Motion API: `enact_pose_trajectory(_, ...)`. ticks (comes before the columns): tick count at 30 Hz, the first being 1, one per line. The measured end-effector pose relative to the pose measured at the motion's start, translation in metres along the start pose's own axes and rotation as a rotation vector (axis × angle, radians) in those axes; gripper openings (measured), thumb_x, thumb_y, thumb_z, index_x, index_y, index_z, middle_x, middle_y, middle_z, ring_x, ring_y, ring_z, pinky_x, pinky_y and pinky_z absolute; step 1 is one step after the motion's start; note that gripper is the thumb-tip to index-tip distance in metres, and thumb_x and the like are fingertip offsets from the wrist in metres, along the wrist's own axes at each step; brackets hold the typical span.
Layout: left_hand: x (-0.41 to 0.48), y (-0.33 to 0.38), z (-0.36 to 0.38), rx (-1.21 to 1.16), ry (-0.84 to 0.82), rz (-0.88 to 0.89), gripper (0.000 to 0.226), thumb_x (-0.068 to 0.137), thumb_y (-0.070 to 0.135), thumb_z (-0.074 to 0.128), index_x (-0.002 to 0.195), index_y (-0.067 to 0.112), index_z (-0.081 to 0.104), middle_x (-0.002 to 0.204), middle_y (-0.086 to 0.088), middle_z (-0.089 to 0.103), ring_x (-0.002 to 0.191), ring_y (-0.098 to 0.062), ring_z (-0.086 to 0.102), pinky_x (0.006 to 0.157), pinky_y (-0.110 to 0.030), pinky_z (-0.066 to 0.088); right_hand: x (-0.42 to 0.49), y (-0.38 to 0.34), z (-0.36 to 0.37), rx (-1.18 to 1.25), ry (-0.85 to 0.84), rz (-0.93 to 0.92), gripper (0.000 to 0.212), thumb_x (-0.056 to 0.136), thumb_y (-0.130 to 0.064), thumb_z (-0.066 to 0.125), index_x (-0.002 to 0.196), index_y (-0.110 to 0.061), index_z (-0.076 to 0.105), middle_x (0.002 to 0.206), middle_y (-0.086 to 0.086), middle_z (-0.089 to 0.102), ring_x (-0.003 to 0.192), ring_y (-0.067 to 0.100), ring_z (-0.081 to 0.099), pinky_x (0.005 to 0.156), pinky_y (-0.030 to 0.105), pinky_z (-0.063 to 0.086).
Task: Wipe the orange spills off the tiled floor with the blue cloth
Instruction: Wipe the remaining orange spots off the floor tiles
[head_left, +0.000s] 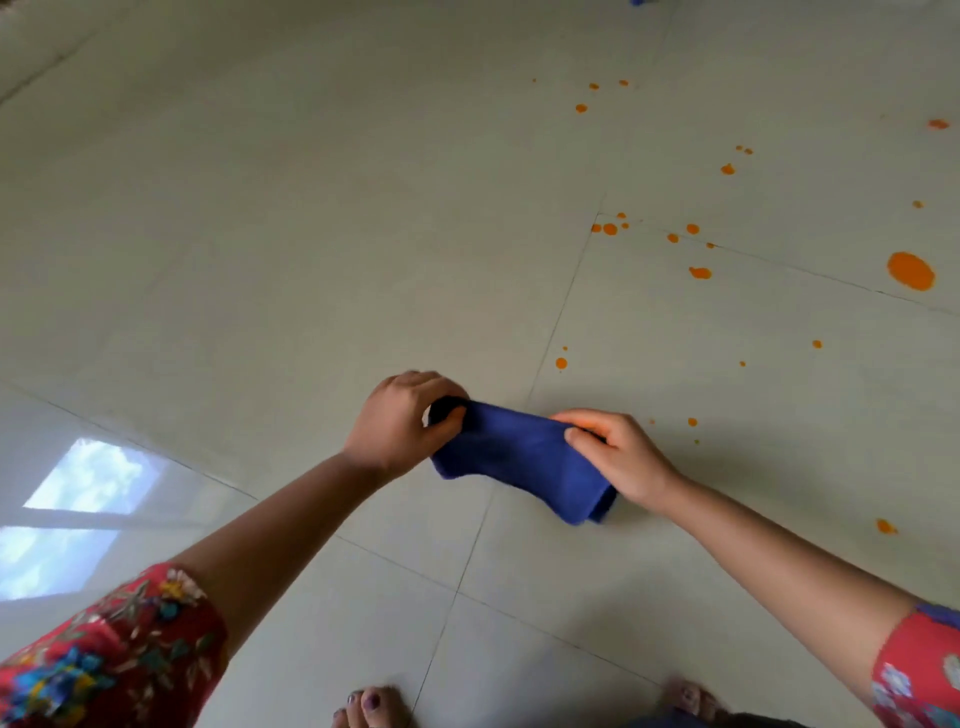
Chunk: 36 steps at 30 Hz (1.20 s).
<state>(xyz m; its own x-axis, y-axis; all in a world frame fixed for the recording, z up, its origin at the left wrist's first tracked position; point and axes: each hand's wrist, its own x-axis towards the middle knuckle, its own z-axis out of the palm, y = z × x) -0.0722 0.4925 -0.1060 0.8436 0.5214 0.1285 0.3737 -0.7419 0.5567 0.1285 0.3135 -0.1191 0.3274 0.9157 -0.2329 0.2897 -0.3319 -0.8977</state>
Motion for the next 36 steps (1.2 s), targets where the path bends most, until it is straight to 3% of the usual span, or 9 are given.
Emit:
enact_pose_trajectory(3,0.036,0.034,0.012,-0.003,0.025,0.153,0.021,0.079,0.029,0.055,0.093,0.021,0.07,0.092,0.007,0.068,0.08,-0.019,0.061,0.077,-0.032,0.047,-0.03,-0.003,-0.037,0.015,0.134,0.0,0.034,0.096,0.002,0.05,0.102,-0.024,0.071,0.092,-0.026,0.072,0.086,-0.006,0.064,0.083,0.012,0.045)
enact_pose_trajectory(6,0.06,0.063,0.033,-0.024,0.034,0.312,0.019,0.075,0.021,0.061,0.091,0.02,0.07,0.092,0.007,0.068,0.079,-0.019,0.06,0.081,-0.035,0.046,-0.066,0.003,-0.07,-0.232,0.246,-0.033,0.028,0.091,-0.03,0.05,0.108,-0.039,0.071,0.092,-0.003,0.075,0.072,0.021,0.064,0.073,0.027,0.05)
enact_pose_trajectory(8,0.057,0.066,0.049,0.014,-0.009,0.426,0.019,0.072,0.017,0.065,0.09,0.02,0.07,0.094,0.008,0.068,0.083,-0.018,0.061,0.087,-0.037,0.044,-0.088,0.01,-0.075,-0.42,0.2,-0.085,0.033,0.088,-0.042,0.046,0.111,-0.044,0.069,0.091,-0.01,0.075,0.065,0.007,0.061,0.066,0.023,0.048)
enact_pose_trajectory(10,0.047,0.057,0.067,0.034,-0.115,0.48,0.024,0.071,0.021,0.067,0.094,0.023,0.069,0.107,0.009,0.066,0.099,-0.015,0.06,0.101,-0.04,0.038,-0.1,0.021,-0.067,-0.549,0.077,-0.093,0.037,0.091,-0.047,0.043,0.117,-0.037,0.069,0.107,-0.018,0.072,0.088,-0.004,0.064,0.079,0.018,0.048)
enact_pose_trajectory(14,0.02,0.016,0.086,0.015,-0.232,0.317,0.036,0.084,0.032,0.058,0.12,0.028,0.061,0.137,0.009,0.053,0.128,-0.013,0.048,0.109,-0.048,0.032,-0.083,0.072,-0.027,-0.779,0.024,-0.141,0.049,0.099,-0.043,0.036,0.146,-0.031,0.041,0.153,-0.009,0.04,0.14,0.014,0.038,0.112,0.037,0.033)
enact_pose_trajectory(19,-0.005,-0.032,0.098,0.168,-0.28,-0.185,0.072,0.09,0.058,0.019,0.155,0.029,0.006,0.162,0.009,-0.002,0.149,-0.013,-0.007,0.119,-0.039,0.0,-0.068,0.106,0.036,-1.056,0.0,-0.186,0.061,0.098,-0.052,0.034,0.154,-0.032,0.019,0.163,-0.002,0.016,0.149,0.035,0.012,0.113,0.063,0.02)
enact_pose_trajectory(25,-0.008,-0.046,0.106,0.191,-0.289,-0.307,0.068,0.091,0.053,0.002,0.153,0.026,-0.004,0.158,0.013,-0.014,0.145,-0.005,-0.016,0.117,-0.035,-0.008,-0.021,0.093,0.065,-1.082,-0.361,-0.61,0.052,0.102,-0.045,0.026,0.153,-0.04,0.019,0.162,-0.009,0.015,0.151,0.028,0.007,0.12,0.05,0.008)
enact_pose_trajectory(31,-0.008,-0.045,0.104,0.167,-0.282,-0.289,0.064,0.094,0.049,0.004,0.154,0.026,-0.003,0.16,0.01,-0.013,0.146,-0.006,-0.017,0.115,-0.028,-0.016,0.013,0.098,0.023,-1.082,0.054,-0.203,0.055,0.1,-0.04,0.029,0.154,-0.03,0.022,0.162,-0.004,0.018,0.15,0.028,0.012,0.116,0.05,0.023)
enact_pose_trajectory(36,-0.009,-0.043,0.105,0.192,-0.298,-0.296,0.066,0.093,0.049,0.001,0.152,0.023,-0.008,0.159,0.009,-0.016,0.145,-0.006,-0.02,0.114,-0.027,-0.018,0.0,0.087,0.059,-1.016,-0.193,-0.429,0.054,0.102,-0.04,0.027,0.155,-0.031,0.017,0.163,-0.006,0.011,0.151,0.023,0.008,0.121,0.044,0.012)
